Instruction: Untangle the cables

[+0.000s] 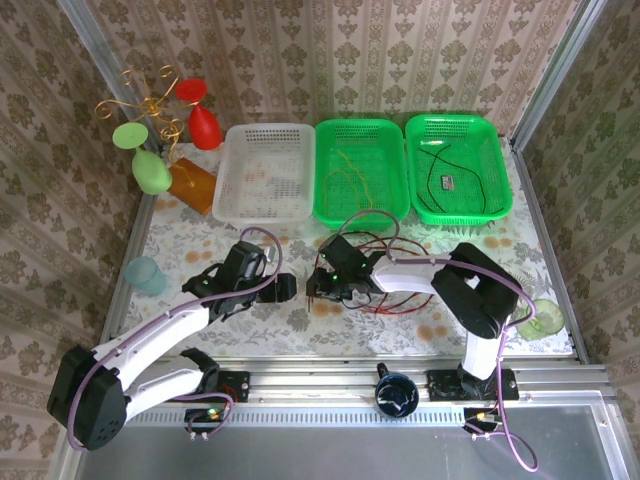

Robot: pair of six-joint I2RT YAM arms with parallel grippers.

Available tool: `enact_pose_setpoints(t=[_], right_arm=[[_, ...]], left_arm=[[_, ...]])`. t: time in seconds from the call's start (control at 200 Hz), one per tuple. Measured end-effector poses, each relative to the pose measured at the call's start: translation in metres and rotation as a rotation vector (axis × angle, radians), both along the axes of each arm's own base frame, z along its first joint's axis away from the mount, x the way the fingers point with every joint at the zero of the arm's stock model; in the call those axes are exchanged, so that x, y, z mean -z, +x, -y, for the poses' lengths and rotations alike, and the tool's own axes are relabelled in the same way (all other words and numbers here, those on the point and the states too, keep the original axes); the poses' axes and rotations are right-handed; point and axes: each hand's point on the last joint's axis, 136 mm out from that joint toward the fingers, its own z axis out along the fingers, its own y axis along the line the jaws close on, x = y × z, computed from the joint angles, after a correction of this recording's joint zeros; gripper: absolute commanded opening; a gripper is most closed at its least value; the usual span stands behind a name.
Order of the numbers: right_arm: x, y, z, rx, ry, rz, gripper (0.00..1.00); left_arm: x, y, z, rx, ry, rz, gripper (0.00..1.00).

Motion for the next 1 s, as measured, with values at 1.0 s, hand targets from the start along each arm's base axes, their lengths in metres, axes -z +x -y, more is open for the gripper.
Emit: enact_pose_setpoints(t=[1.0], right_arm=[[0.007, 0.004, 0.0, -0.016, -0.049, 0.012, 0.26]], left_arm=[[0.0, 0.0, -0.001, -0.003, -0.004, -0.004, 0.79]])
